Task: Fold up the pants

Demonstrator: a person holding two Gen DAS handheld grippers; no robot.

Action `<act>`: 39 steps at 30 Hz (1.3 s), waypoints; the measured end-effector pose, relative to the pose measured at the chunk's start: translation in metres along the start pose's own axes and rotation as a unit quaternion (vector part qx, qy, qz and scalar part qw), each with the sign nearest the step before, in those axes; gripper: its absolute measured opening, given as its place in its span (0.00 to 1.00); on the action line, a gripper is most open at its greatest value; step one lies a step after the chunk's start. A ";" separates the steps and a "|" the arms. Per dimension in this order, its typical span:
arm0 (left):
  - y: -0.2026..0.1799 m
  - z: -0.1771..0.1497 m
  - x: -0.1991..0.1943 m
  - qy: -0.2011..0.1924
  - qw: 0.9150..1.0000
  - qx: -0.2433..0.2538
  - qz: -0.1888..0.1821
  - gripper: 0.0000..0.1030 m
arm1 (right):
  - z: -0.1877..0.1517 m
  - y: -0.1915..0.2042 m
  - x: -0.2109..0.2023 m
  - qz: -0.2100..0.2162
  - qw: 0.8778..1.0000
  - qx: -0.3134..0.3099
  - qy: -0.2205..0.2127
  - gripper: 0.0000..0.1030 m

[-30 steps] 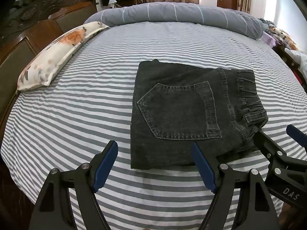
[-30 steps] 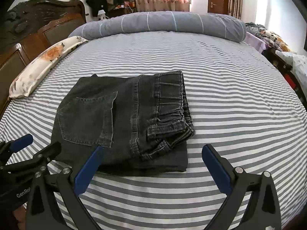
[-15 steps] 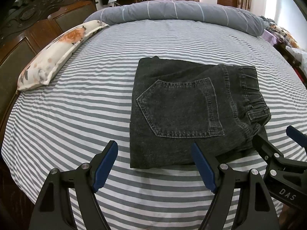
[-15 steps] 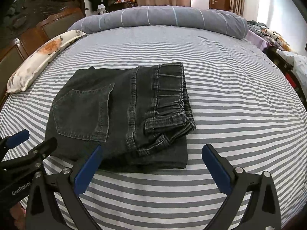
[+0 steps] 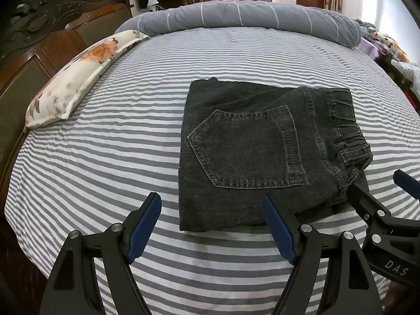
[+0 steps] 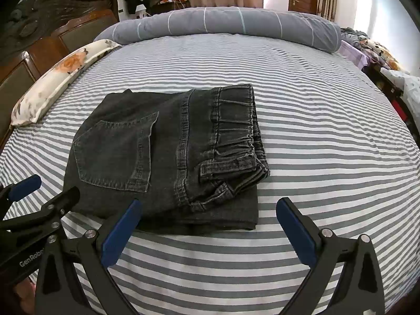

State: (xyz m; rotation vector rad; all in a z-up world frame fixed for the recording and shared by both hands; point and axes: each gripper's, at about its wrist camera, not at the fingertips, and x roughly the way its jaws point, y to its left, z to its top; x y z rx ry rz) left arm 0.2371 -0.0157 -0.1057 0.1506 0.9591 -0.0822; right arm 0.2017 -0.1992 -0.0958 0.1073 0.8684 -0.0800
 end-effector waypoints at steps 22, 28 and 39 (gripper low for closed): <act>0.002 -0.001 0.000 0.003 1.000 -0.004 0.003 0.77 | -0.001 -0.002 0.002 0.002 1.000 -0.001 0.003 0.99; 0.002 -0.002 0.000 0.003 1.000 -0.005 0.004 0.77 | -0.002 -0.003 0.003 0.003 1.000 -0.002 0.005 0.99; 0.002 -0.002 0.001 0.003 1.000 -0.006 0.000 0.77 | -0.002 -0.002 0.002 0.005 1.000 -0.001 0.005 0.99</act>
